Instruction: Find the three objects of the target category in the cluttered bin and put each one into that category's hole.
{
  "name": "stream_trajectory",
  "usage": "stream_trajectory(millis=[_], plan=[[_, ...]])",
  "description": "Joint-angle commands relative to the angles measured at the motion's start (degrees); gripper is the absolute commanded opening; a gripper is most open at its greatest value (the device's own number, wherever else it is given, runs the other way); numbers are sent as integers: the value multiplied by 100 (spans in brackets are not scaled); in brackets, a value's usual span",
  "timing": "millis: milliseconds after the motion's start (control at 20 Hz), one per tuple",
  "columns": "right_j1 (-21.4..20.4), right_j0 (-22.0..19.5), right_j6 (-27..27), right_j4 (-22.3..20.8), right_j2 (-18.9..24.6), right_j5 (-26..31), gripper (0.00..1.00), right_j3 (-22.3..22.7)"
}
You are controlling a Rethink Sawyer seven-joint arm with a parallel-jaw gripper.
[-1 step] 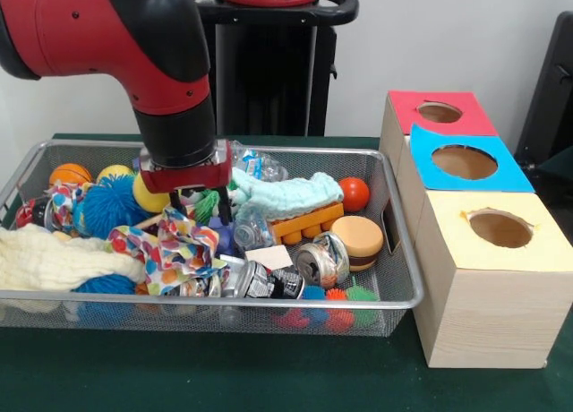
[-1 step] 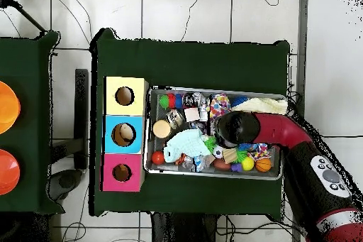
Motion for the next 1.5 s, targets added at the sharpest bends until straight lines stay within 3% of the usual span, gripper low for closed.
stream_trajectory(millis=[50,200,350,650,850,1300,1500], plan=[[184,-226,-2077,-696,294,464,100,-376],[205,-175,-1850,-745,261,250,100,-202],[279,-1,-1240,-798,200,-254,100,114],[109,908,663,-639,-165,-1189,100,816],[9,1588,1536,-233,-498,-1492,100,906],[76,2852,2477,416,-1232,-2303,100,920],[110,3006,2443,597,-1352,-2537,100,1000]])
